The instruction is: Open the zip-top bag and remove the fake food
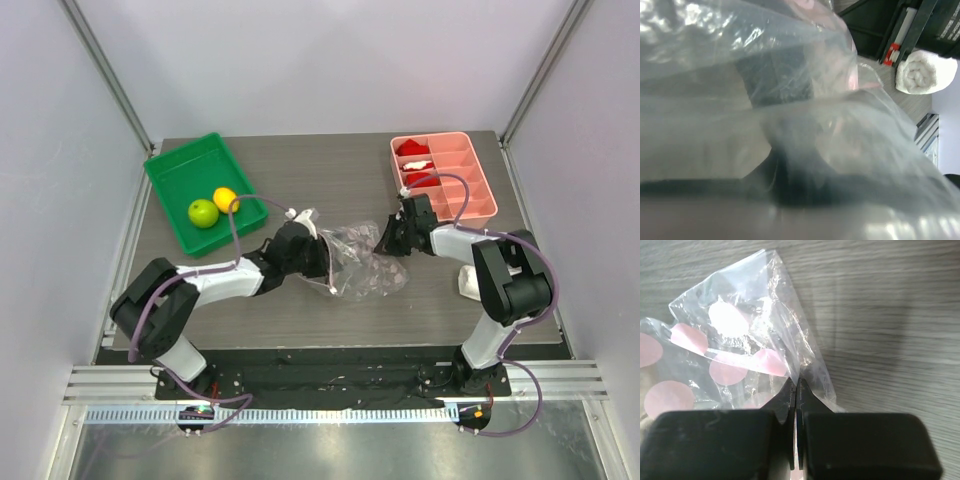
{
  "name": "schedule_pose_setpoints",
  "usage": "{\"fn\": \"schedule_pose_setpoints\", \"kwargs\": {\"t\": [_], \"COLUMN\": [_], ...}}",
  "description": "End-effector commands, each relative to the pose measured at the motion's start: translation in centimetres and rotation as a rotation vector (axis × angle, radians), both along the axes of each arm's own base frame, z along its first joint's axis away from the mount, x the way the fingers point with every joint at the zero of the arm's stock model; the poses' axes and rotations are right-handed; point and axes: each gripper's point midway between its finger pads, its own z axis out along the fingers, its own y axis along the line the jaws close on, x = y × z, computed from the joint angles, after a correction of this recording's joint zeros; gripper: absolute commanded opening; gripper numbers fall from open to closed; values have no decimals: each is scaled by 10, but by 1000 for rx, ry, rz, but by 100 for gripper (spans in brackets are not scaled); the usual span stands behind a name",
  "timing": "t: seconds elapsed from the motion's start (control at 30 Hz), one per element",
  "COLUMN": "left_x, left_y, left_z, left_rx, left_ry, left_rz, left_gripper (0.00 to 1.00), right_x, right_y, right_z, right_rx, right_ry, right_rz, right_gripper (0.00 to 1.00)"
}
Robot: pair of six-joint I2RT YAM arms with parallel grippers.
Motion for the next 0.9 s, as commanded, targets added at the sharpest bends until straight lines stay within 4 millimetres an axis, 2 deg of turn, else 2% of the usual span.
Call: {"fn": "schedule_pose_setpoints", "kwargs": {"t": [0.0, 0.03, 0.1, 0.23, 0.27, 0.33, 0.4, 0.47, 0.53, 0.67, 0.73, 0.8, 0.87], "left_x": [-16, -18, -26, -34, -37, -41, -49, -49, -55, -60, -65, -60, -59], "left_y": [24, 28, 38, 60, 64, 79, 90, 106, 116, 120, 133, 155, 159], "left_z": [2, 11, 11, 24, 36, 38, 49, 53, 57, 57, 55, 63, 70], "left_rx": [90, 88, 122, 191, 179, 215, 220, 256, 266, 268, 306, 347, 319], "left_ry": [33, 16, 32, 16, -9, -9, -21, -42, -52, -43, -11, -41, -90], "left_rz": [-12, -11, -5, 14, 19, 51, 68, 117, 131, 133, 172, 284, 297], "left_gripper": [0, 0, 0, 0, 0, 0, 0, 0, 0, 0, 0, 0, 0], "right_x": [15, 17, 24, 36, 41, 46, 53, 58, 60, 59, 59, 61, 63], "right_y": [-22, -22, -21, -15, -13, -14, -13, -10, -8, 1, -1, -6, -7], "right_z": [8, 8, 12, 18, 21, 20, 19, 22, 22, 30, 32, 29, 27], "right_rx": [-101, -99, -96, -72, -71, -73, -74, -65, -61, -16, -23, -50, -64], "right_ry": [-48, -48, -59, -82, -93, -93, -95, -102, -103, -111, -117, -120, -120], "right_rz": [-47, -49, -55, -59, -58, -64, -66, -63, -63, -37, -36, -49, -51], "right_gripper": [2, 2, 2, 2, 2, 2, 2, 2, 2, 2, 2, 2, 2]}}
